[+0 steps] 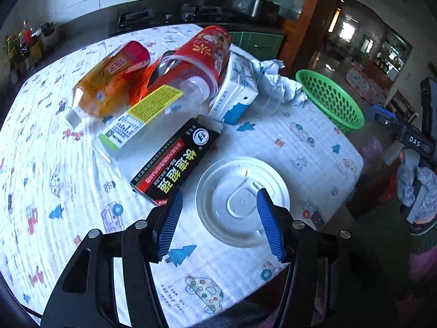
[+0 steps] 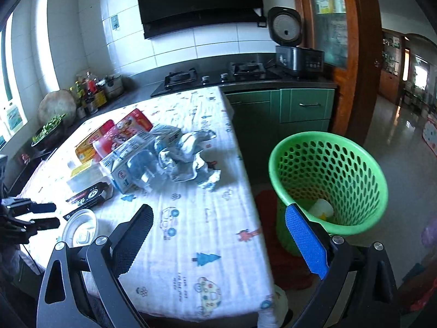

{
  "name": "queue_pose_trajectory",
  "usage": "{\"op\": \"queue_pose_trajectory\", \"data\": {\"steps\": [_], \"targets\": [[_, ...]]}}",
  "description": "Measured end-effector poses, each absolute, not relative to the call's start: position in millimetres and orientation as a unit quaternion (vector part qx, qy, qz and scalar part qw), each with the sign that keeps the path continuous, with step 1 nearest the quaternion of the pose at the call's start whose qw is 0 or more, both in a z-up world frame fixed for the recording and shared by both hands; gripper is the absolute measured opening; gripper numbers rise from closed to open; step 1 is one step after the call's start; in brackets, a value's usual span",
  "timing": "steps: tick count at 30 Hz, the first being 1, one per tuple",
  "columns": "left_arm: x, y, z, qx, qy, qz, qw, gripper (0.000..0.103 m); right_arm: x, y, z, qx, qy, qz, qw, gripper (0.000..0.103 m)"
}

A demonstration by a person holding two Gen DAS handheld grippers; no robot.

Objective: Collect trash
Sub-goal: 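Move the left tool to the white plastic lid while the right tool reaches the crumpled tissue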

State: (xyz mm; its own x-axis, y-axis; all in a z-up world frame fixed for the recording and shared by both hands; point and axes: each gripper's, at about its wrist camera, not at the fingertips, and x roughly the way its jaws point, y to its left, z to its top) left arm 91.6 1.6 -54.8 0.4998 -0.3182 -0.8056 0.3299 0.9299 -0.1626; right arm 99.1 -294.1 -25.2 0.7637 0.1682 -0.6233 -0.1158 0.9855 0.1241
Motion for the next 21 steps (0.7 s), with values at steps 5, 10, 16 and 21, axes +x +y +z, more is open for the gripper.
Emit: {"op": "queue_pose_trajectory", "data": {"steps": [5,10,16,21], "targets": [[92.9,7.3,-71.6,-0.010,0.478,-0.180,0.860,0.046,102.0,-279.1,-26.7,0.032,0.339,0.090,0.936,0.094],[96.7,8.0,-80.6,-0.016,0.484,-0.177,0.857,0.041,105.1,-264.4,-29.4,0.019,0.344,0.101,0.933,0.094],[102.6,9.2,-85.9,-0.024,0.487,-0.173,0.856,0.041,109.4,-251.9,-30.1,0.012,0.345,0.112,0.932,0.094],[104.5,6.5,-89.7,-0.030,0.486,-0.185,0.854,0.028,115.4,-243.2,-30.8,0.010,0.346,0.122,0.930,0.094]]}}
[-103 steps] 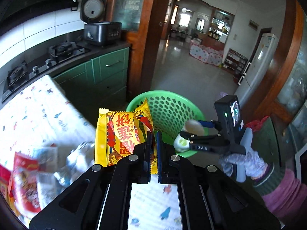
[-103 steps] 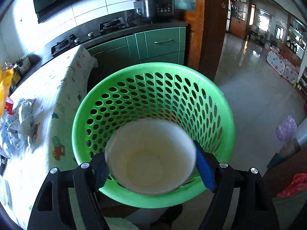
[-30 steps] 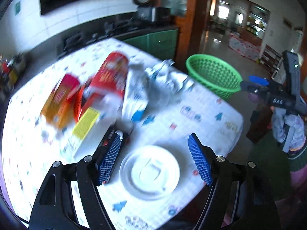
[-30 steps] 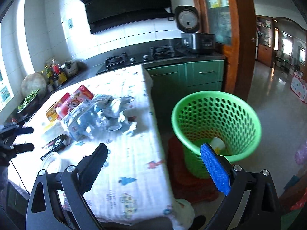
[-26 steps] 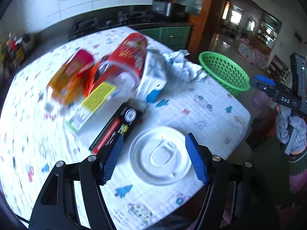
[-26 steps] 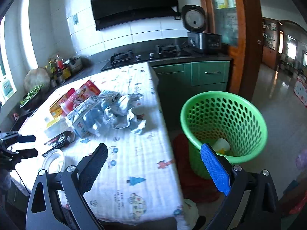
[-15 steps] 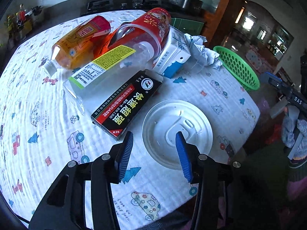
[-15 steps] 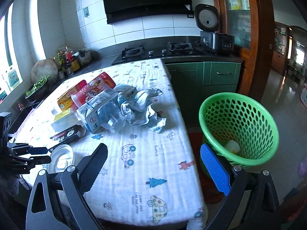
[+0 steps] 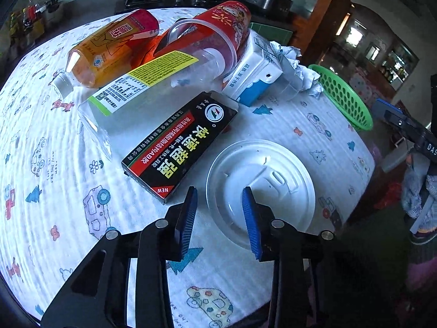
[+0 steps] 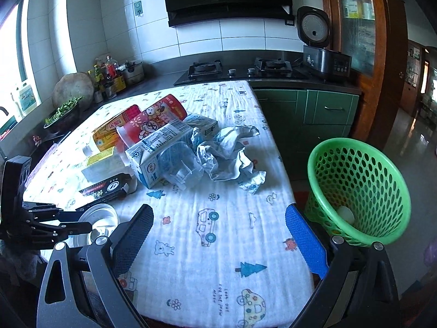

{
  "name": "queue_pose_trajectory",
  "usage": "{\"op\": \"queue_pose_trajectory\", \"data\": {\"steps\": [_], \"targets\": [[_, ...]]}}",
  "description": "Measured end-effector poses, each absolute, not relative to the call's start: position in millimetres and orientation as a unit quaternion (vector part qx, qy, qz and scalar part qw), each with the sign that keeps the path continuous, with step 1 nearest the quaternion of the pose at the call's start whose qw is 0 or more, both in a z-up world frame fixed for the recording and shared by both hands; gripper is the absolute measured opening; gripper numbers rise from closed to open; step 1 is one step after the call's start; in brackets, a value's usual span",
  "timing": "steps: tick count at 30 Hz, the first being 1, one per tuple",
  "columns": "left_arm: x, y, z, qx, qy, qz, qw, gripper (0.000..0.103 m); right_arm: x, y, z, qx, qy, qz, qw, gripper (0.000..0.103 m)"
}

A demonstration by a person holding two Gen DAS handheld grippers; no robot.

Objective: Collect trash
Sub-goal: 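Move the left tool to the white plastic lid while the right tool reaches the crumpled tissue, then grasp the crumpled tissue with the right tool while the left tool grasps the white lid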

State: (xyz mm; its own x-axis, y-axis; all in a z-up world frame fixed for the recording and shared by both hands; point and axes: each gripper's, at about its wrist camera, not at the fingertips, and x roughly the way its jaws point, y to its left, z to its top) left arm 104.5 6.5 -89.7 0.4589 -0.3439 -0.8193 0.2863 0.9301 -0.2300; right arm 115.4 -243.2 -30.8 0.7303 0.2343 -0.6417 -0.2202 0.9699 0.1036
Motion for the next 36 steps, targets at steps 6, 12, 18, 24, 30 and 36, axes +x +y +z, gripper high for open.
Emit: {"op": "queue_pose_trajectory", "data": {"steps": [6,12,18,24,30,36], "targets": [[105.7,8.9,-90.9,-0.039,0.485,-0.185,0.854,0.007,124.2,-234.1,-35.1,0.006,0.352,0.134,0.926,0.094],[99.8,17.5,-82.0,-0.048,0.475,-0.194,0.857,0.005,140.9,-235.3,-42.6,0.004,0.361,0.135,0.923,0.094],[97.3,22.4,-69.7,-0.051,0.464,-0.204,0.860,0.004,171.7,-243.7,-42.7,0.035,0.371,0.146,0.917,0.093],[98.2,25.9,-62.0,-0.054,0.460,-0.211,0.861,0.004,214.0,-242.9,-42.9,0.059,0.388,0.162,0.905,0.087],[100.1,27.4,-61.4,-0.057,0.462,-0.215,0.858,0.004,253.0,-241.8,-55.1,0.076,0.416,0.169,0.890,0.082],[100.4,24.7,-51.7,-0.050,0.453,-0.226,0.861,0.004,276.6,-240.1,-71.9,0.071,0.440,0.162,0.880,0.077]]}}
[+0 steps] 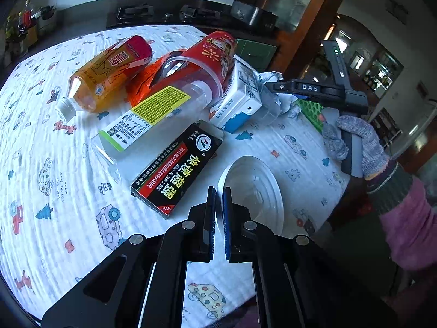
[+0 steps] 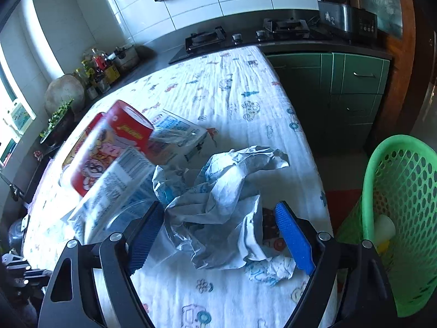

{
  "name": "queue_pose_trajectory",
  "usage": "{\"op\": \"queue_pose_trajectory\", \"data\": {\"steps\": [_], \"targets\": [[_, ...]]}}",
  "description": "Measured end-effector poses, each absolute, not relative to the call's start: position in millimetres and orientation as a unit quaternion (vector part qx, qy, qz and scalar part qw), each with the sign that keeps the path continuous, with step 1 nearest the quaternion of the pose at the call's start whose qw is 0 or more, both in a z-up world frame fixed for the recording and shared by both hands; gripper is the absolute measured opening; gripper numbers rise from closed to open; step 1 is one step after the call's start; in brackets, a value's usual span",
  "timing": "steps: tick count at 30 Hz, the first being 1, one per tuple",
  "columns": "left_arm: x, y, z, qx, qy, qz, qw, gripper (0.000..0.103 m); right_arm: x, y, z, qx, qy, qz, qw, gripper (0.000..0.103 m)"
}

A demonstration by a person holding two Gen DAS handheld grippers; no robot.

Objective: Collect trash
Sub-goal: 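Grasp the crumpled tissue with the right tool while the left tool grasps the white lid, then release the tissue from the right tool into the wastebasket while the left tool drops the lid in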

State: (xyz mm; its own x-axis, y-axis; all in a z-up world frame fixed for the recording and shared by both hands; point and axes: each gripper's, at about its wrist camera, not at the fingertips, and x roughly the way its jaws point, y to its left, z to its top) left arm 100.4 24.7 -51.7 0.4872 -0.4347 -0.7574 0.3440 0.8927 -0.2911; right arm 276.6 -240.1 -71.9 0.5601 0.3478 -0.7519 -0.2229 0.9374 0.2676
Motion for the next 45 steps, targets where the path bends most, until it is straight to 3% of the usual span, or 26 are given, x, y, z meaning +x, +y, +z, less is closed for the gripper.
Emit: {"op": "queue_pose_trajectory", "data": {"steps": [4,11,18,36,45], "targets": [[101.2,22.3,-45.6,-0.049,0.447,-0.233,0.862,0.004,284.1,-241.0,-82.5,0.086,0.453,0.172,0.871,0.071],[102.0,18.8,-33.3,-0.048,0.435,-0.241,0.866,0.004,273.3,-237.9,-73.9,0.080,0.432,0.173,0.881,0.049],[103.3,9.4,-23.9,-0.044,0.424,-0.252,0.869,0.004,256.4,-249.8,-59.6,0.091,0.409,0.163,0.893,0.037],[127.1,-48.8,-2.6,-0.023,0.407,-0.309,0.859,0.004,211.3,-347.5,-23.4,0.115,0.354,0.074,0.925,0.034],[157.8,-107.2,12.3,-0.001,0.401,-0.341,0.850,0.004,204.1,-428.2,-38.9,0.117,0.365,-0.024,0.923,0.039]]}}
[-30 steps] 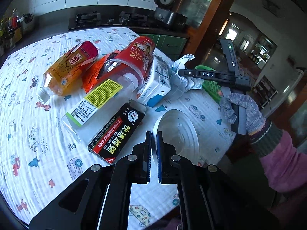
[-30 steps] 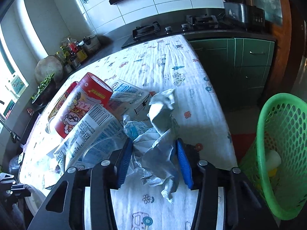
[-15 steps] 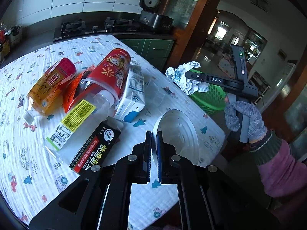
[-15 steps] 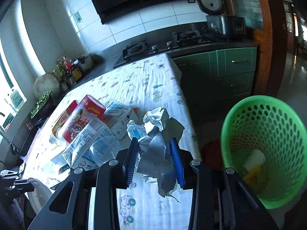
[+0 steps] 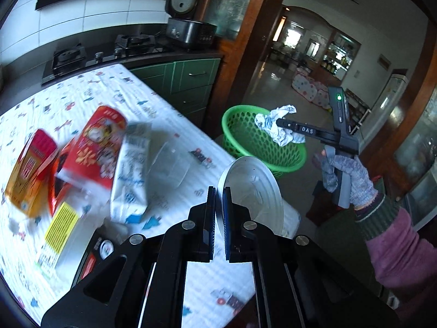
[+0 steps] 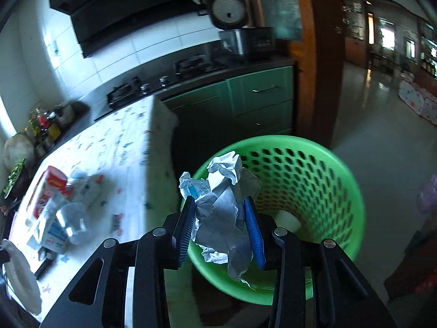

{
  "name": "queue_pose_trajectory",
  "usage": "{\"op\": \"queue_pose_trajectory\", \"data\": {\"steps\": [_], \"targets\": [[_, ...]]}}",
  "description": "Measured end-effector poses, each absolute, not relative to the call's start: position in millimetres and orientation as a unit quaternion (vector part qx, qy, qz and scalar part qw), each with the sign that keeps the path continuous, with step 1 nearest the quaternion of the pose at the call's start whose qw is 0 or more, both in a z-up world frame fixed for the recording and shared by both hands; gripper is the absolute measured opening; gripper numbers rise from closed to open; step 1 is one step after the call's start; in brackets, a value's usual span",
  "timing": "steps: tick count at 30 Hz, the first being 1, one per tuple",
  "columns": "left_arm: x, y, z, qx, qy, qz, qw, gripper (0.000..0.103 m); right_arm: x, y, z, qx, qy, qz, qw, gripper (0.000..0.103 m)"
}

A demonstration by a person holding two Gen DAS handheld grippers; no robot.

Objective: Collect trash
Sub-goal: 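Release the tissue from the right tool into the wastebasket while the left tool drops the lid in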

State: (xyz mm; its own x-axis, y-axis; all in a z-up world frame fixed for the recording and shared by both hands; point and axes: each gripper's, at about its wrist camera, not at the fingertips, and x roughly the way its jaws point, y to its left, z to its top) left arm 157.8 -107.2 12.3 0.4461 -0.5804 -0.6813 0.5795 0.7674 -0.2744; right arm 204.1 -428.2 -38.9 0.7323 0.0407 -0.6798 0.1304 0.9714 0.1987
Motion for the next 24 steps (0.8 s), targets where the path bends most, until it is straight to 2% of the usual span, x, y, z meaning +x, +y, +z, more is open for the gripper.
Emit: {"op": "queue_pose_trajectory", "data": {"steps": [13,15,21,24], "targets": [[210.5,-216.6,27.3,0.040,0.395,-0.376,0.837,0.004,196.6,-489.3,-65.7,0.127,0.362,-0.084,0.919,0.061],[218.4,-231.2,25.6,0.044,0.399,-0.378,0.834,0.004,193.2,-493.5,-66.0,0.126,0.360,-0.087,0.920,0.062],[245.6,-269.1,10.4,0.050,0.418,-0.377,0.825,0.004,173.1,-500.5,-60.0,0.114,0.341,-0.095,0.928,0.075],[255.0,-285.4,0.5,0.051,0.428,-0.373,0.822,0.004,162.5,-501.9,-58.1,0.112,0.333,-0.095,0.931,0.078]]}}
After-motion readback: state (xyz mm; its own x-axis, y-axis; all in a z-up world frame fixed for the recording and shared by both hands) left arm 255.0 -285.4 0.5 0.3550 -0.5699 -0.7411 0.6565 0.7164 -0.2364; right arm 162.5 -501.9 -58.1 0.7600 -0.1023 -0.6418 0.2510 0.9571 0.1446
